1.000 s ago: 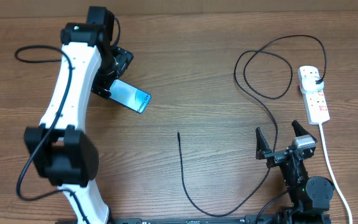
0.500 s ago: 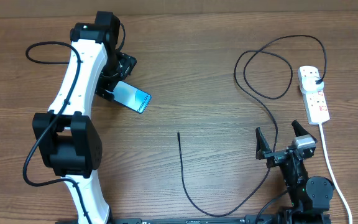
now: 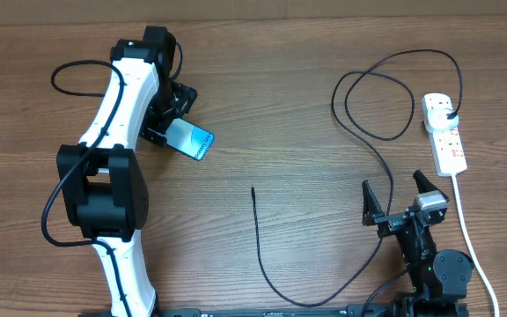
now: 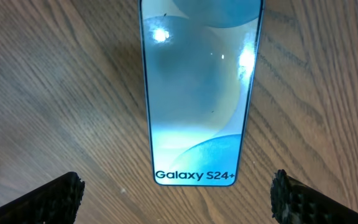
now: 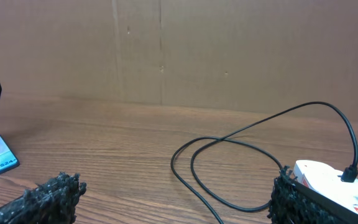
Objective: Plug charger to phone and switch on socket
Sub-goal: 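Lower the left gripper down onto the phone's top edge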
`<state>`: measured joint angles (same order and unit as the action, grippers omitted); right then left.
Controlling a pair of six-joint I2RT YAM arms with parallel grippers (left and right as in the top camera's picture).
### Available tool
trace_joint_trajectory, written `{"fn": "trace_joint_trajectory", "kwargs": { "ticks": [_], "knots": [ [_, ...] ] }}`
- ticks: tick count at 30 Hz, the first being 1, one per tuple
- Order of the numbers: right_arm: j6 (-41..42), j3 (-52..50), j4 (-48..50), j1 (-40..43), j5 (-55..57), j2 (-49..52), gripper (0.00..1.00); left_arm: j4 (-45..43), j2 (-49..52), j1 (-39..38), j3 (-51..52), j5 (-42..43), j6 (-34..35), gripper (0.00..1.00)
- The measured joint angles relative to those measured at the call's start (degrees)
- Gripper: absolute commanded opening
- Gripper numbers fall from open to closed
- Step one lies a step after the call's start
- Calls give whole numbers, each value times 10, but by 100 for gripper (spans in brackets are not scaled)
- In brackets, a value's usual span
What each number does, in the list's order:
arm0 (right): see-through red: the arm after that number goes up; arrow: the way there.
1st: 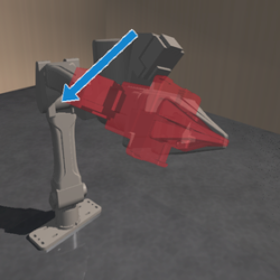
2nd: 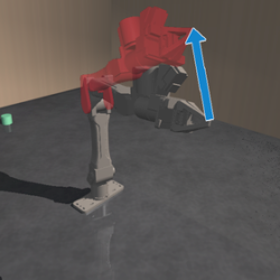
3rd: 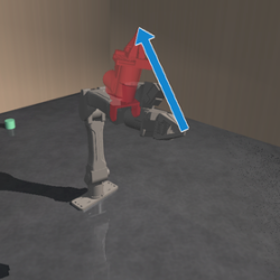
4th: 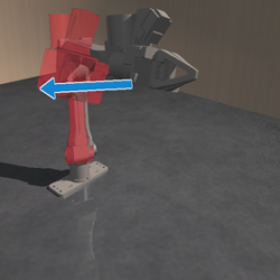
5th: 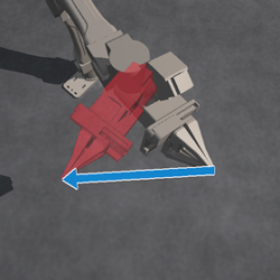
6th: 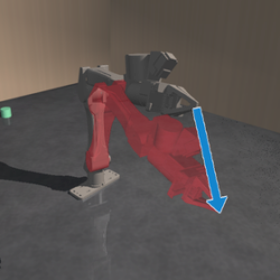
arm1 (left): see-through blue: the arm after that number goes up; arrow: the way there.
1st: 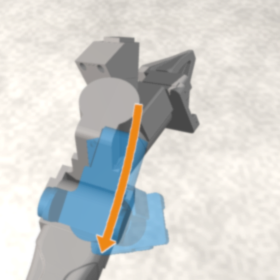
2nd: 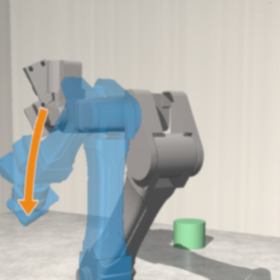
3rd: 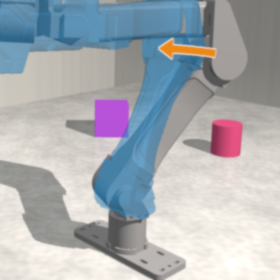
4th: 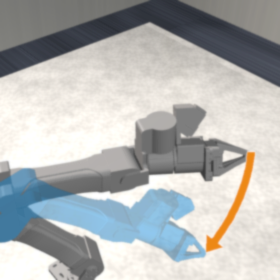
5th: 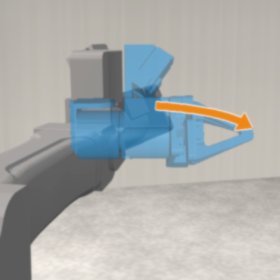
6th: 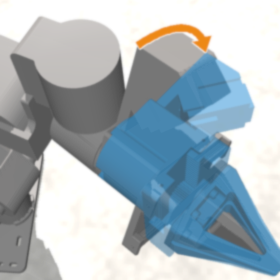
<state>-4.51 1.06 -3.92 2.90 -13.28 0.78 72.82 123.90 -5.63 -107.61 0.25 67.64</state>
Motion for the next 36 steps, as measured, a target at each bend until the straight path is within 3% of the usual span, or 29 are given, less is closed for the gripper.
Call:
{"fn": "trace_joint_trajectory", "kwargs": {
  "ticks": [36],
  "knots": [
    [0, 0, 0, 0, 0, 0, 100, -126, 0, -8, 114, -9, 0, 100]
  ]
}}
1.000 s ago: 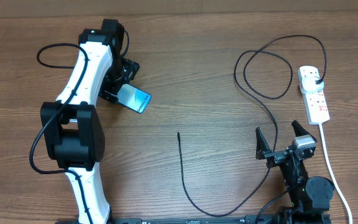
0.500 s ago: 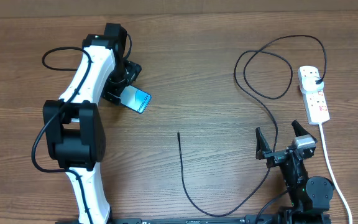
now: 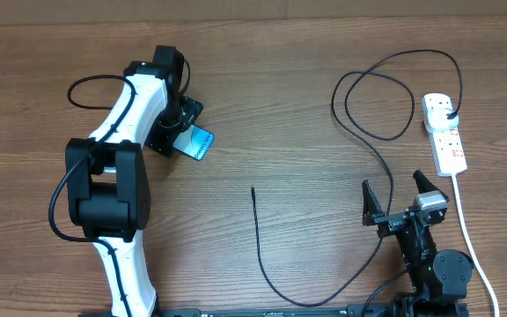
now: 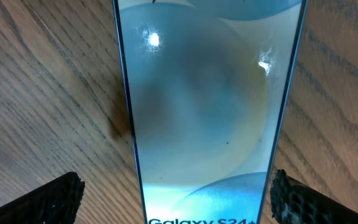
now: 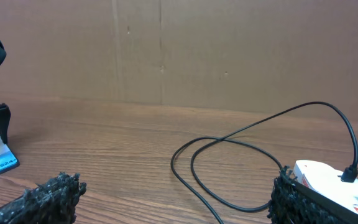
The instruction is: Plug charger to phone and switch on socket
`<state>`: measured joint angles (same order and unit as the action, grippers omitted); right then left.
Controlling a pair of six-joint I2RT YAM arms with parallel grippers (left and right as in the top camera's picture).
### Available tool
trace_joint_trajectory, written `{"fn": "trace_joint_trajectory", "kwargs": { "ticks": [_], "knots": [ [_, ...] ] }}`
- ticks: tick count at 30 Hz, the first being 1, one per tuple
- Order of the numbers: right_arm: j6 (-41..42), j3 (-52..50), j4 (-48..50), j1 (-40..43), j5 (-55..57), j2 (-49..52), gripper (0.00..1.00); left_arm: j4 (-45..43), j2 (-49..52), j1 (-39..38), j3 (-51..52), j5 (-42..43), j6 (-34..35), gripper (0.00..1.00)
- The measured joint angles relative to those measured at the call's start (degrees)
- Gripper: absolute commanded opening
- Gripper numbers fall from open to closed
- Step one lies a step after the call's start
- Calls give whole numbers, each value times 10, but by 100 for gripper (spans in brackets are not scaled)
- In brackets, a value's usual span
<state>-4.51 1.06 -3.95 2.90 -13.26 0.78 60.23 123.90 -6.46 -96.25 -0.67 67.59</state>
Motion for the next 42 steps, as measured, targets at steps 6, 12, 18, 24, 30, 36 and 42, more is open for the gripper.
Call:
{"fn": "trace_joint_trajectory", "kwargs": {
  "ticks": [6, 12, 18, 24, 30, 36, 42],
  "knots": [
    [0, 0, 0, 0, 0, 0, 100, -17, 0, 0, 4, 0, 0, 100],
    [0, 0, 0, 0, 0, 0, 100, -28, 0, 0, 4, 0, 0, 100],
    [0, 0, 0, 0, 0, 0, 100, -31, 0, 0, 7, -7, 0, 100],
    [0, 0, 0, 0, 0, 0, 100, -31, 0, 0, 8, -13, 0, 100],
    [0, 0, 0, 0, 0, 0, 100, -34, 0, 0, 8, -14, 0, 99],
    [0, 0, 0, 0, 0, 0, 100, -38, 0, 0, 14, -16, 1, 100],
    [0, 0, 0, 0, 0, 0, 100, -61, 0, 0, 31, -17, 1, 100]
  ]
}}
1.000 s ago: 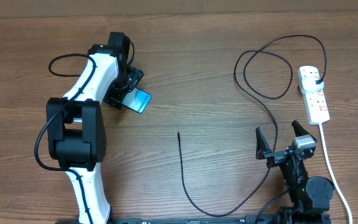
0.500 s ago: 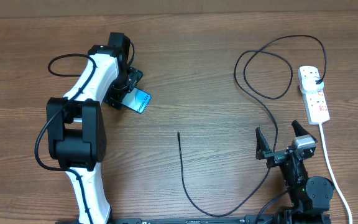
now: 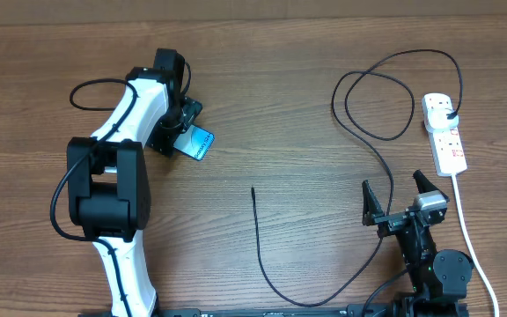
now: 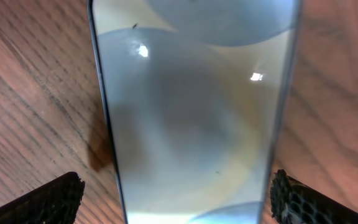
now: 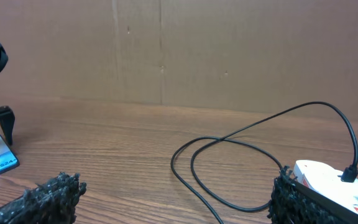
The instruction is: Plug charger to phone and switch on socket
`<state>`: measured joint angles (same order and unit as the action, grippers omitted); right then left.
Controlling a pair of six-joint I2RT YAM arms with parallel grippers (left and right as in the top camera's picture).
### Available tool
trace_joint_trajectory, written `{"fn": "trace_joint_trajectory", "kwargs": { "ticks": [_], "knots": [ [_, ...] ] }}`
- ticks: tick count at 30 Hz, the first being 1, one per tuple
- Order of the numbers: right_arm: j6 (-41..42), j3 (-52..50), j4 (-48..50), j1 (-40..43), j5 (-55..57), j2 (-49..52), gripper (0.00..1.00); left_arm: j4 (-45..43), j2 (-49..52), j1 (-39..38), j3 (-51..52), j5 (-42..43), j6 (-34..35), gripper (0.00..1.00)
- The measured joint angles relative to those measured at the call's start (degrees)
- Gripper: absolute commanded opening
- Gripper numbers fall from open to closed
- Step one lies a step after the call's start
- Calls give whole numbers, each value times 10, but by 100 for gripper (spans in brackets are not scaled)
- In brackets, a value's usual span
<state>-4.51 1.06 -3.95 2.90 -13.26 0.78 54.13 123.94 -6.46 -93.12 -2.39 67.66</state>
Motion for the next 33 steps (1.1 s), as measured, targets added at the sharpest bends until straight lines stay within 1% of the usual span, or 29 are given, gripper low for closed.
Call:
{"fn": "trace_joint_trajectory", "kwargs": {
  "ticks": [7, 19, 27, 33],
  "knots": [
    [0, 0, 0, 0, 0, 0, 100, -29, 1, 0, 22, 5, 2, 100],
    [0, 0, 0, 0, 0, 0, 100, -42, -2, 4, 31, 6, 6, 100],
    [0, 0, 0, 0, 0, 0, 100, -68, -16, 28, 50, 50, 15, 100],
    [0, 0, 0, 0, 0, 0, 100, -68, -16, 29, 50, 52, 14, 100]
  ]
}}
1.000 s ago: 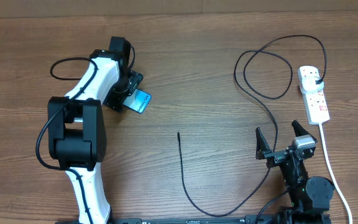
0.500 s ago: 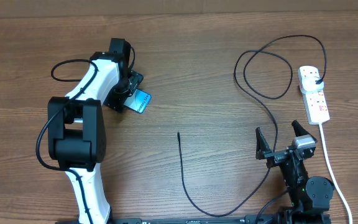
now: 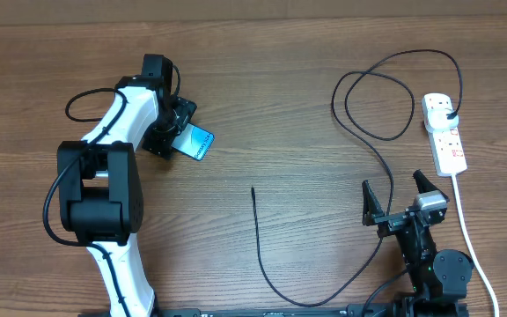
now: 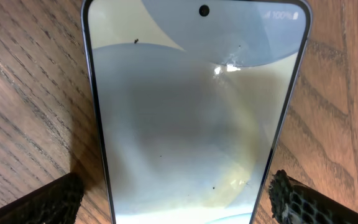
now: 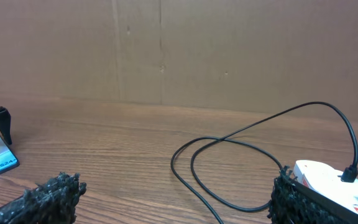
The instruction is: Plug charger to phone and switch on socket
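Note:
The phone point(image 3: 196, 143), screen lit pale blue, lies flat on the wooden table at the left. It fills the left wrist view, phone point(image 4: 191, 112), with its camera hole at the top. My left gripper point(image 3: 173, 133) is low over it and open, a finger point(image 4: 48, 202) on either side of the phone's lower half; left gripper point(image 4: 178, 202). The black charger cable point(image 3: 379, 155) runs from the white power strip point(image 3: 444, 136) in loops to its free end point(image 3: 253, 191) mid-table. My right gripper point(image 3: 393, 187) stands open at the front right, holding nothing; right gripper point(image 5: 178, 199).
A cardboard wall point(image 5: 229, 50) closes off the far side. The power strip's white lead point(image 3: 469, 238) runs down the right edge past my right arm. The phone and the cable loops point(image 5: 229, 149) show in the right wrist view.
My left wrist has shifted along the phone: its top edge with the camera hole now shows in the wrist view. The phone, cable and right arm have not moved.
My left gripper was open above the phone, with the "Galaxy S24+" lettering ahead of the fingers. At each later moment the phone stood larger and the lettering lower, then out of view. Now the open fingers flank it. The right arm stayed still throughout.

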`<state>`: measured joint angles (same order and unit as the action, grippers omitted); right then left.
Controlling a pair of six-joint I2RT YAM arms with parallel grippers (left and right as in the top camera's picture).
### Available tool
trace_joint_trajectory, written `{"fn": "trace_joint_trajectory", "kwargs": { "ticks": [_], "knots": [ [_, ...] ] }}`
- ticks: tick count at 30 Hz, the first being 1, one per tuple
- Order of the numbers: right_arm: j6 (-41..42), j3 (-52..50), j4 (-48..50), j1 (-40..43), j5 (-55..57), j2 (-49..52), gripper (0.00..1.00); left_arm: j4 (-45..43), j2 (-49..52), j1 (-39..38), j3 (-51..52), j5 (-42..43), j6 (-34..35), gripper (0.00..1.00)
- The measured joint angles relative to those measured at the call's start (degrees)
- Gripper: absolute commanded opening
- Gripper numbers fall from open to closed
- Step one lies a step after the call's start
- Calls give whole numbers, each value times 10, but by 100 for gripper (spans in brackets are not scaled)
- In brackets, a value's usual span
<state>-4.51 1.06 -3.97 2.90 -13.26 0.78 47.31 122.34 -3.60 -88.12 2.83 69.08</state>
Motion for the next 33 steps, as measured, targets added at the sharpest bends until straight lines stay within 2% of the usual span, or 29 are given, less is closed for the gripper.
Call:
{"fn": "trace_joint_trajectory", "kwargs": {
  "ticks": [15, 27, 33],
  "knots": [
    [0, 0, 0, 0, 0, 0, 100, 7, 0, 0, 0, 0, -4, 100],
    [0, 0, 0, 0, 0, 0, 100, 78, 5, 0, -20, 0, 5, 100],
    [0, 0, 0, 0, 0, 0, 100, 64, 17, 0, -39, -1, 7, 100]
  ]
}}
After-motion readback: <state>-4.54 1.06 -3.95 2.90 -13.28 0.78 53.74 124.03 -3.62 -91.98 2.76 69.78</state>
